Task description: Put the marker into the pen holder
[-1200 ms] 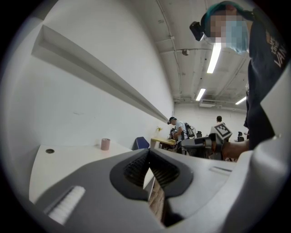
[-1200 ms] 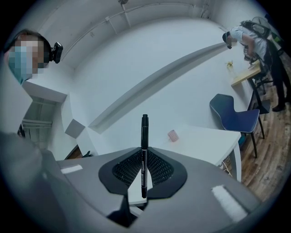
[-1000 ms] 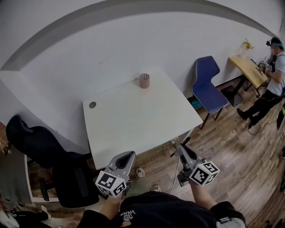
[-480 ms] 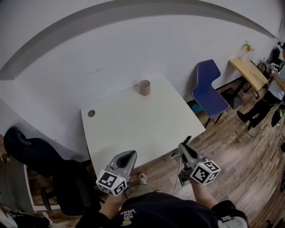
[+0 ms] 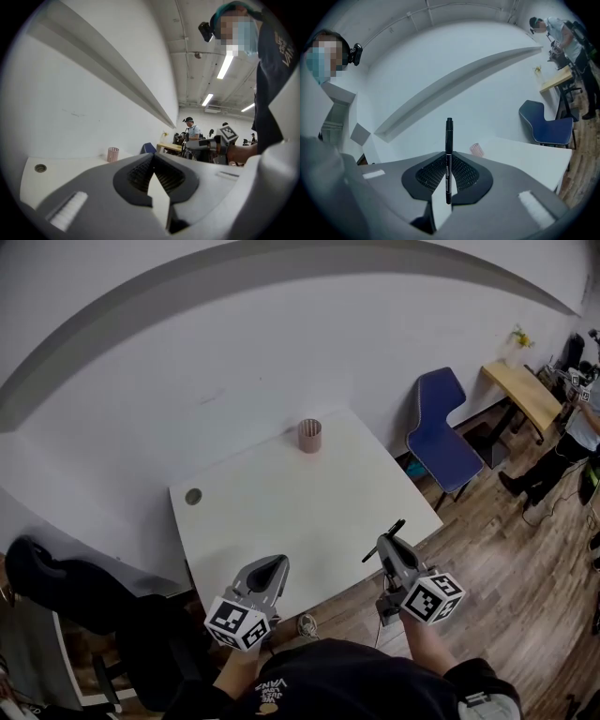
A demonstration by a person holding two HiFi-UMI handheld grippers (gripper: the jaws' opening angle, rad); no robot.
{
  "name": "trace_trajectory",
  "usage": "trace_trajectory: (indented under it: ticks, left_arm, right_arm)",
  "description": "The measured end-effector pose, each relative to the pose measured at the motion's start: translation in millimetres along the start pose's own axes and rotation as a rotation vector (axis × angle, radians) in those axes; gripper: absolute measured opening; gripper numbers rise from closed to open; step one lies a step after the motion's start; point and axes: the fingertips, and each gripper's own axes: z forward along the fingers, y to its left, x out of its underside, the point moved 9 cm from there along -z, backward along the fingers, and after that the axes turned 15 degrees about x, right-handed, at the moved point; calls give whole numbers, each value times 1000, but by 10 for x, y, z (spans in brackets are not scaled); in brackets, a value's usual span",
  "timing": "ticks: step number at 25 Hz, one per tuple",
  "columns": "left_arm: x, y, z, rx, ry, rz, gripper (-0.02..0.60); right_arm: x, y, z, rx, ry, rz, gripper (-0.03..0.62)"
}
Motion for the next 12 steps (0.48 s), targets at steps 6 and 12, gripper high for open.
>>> trace_trajectory:
  ticks: [6,12]
  left_arm:
    - [-25,339,-21,8,-10,-9,52]
    - [-23,589,-63,30,-13,-12,52]
  right_arm:
    - [41,100,237,39,-10,2,37]
    - [55,194,460,71,-35,-5,37]
